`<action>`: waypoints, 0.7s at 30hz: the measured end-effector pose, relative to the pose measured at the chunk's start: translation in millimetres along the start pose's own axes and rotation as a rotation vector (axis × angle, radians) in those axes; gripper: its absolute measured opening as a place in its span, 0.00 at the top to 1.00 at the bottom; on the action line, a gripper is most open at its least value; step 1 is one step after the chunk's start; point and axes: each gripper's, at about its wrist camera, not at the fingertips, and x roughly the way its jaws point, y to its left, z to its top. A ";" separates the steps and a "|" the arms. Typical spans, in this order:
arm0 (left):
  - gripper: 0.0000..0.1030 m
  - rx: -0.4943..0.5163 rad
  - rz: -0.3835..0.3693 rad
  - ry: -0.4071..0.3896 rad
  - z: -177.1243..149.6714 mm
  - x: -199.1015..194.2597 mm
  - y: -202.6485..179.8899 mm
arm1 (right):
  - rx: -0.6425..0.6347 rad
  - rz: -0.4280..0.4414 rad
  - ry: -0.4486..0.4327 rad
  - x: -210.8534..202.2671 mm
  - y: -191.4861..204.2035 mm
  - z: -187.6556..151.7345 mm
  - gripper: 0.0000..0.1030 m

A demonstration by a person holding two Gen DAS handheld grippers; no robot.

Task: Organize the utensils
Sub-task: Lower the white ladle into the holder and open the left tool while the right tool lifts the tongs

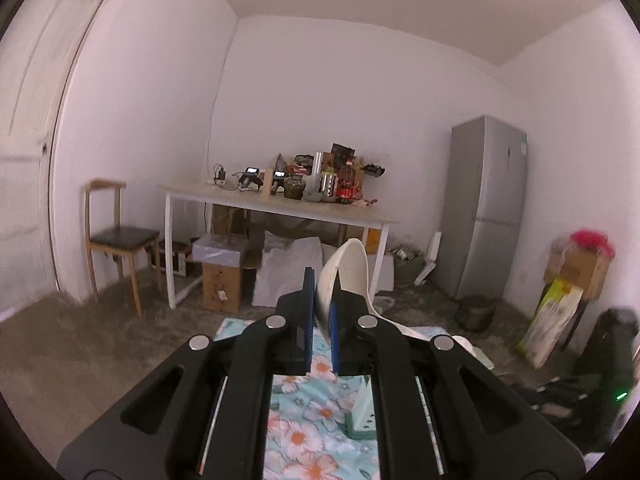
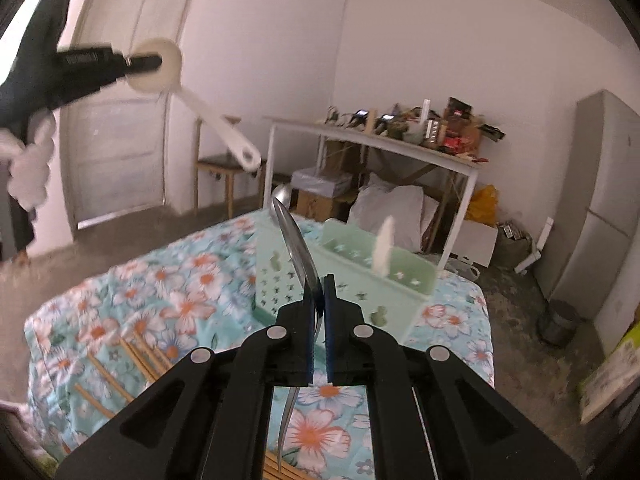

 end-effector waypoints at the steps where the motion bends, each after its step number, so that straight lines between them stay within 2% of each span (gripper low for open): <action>1: 0.95 0.030 0.011 0.008 1.6 7.8 -8.0 | 0.022 0.000 -0.015 -4.6 -5.6 0.5 0.96; 7: 0.95 0.235 0.105 0.052 2.3 39.2 -45.0 | 0.064 0.010 -0.052 -14.3 -18.2 -1.7 0.96; 14: 0.95 0.379 0.090 0.155 -9.8 71.3 -75.1 | 0.101 0.026 -0.056 -10.5 -23.7 -11.0 0.96; 18: 0.93 0.373 0.029 0.215 -17.6 92.4 -82.8 | 0.123 0.023 -0.058 -13.3 -31.3 -14.2 0.96; 19: 0.91 0.347 -0.006 0.226 -18.2 96.6 -80.7 | 0.131 0.023 -0.059 -14.0 -33.4 -15.1 0.96; 21: 0.79 0.287 -0.058 0.238 -18.8 99.7 -73.4 | 0.151 0.024 -0.061 -15.3 -38.9 -17.0 0.96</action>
